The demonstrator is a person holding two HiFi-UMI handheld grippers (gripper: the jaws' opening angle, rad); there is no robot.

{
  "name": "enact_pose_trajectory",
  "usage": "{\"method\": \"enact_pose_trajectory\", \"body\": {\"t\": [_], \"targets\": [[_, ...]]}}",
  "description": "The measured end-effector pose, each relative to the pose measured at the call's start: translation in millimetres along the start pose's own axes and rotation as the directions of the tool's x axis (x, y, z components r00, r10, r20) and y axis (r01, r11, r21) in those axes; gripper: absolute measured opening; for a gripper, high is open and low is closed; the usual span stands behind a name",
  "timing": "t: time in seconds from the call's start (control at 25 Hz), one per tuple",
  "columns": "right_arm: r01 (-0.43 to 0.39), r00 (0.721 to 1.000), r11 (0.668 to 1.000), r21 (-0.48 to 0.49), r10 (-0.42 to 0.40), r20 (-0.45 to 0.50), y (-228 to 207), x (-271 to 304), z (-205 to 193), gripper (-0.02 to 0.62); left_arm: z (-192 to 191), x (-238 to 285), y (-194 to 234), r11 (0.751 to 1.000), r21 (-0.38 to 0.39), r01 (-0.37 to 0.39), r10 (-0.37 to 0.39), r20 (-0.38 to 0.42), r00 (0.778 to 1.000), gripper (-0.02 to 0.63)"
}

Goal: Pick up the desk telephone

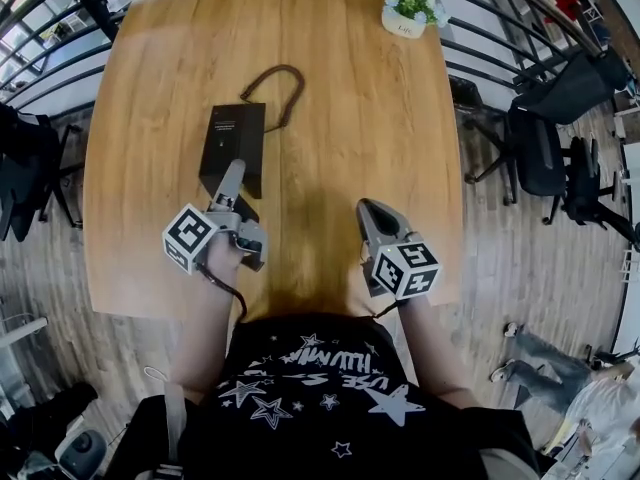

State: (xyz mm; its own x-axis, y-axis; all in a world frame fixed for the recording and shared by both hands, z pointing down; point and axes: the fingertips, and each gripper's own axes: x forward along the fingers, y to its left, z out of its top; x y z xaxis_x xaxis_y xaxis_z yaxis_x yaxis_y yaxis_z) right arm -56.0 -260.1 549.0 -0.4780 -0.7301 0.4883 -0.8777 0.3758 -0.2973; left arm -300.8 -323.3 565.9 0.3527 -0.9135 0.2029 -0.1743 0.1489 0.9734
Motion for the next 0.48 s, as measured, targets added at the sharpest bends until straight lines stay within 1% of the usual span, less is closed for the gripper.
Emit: {"method": "enact_pose_trajectory", "body": {"t": [0.2,0.48], "targets": [[0.008,1.0,1.0,0.014,-0.008,-0.011,-3,4,-4,0.002,4,12,0,1.0,-0.009,-0.013,0.014,0.016,1.0,0.311],[0.01,1.0,1.0,0.02,-0.01,-0.015,-4,8,-4,0.002,8,25,4,0.998,-0.049,-0.047,0.049,0.025,0.999,0.311]]}}
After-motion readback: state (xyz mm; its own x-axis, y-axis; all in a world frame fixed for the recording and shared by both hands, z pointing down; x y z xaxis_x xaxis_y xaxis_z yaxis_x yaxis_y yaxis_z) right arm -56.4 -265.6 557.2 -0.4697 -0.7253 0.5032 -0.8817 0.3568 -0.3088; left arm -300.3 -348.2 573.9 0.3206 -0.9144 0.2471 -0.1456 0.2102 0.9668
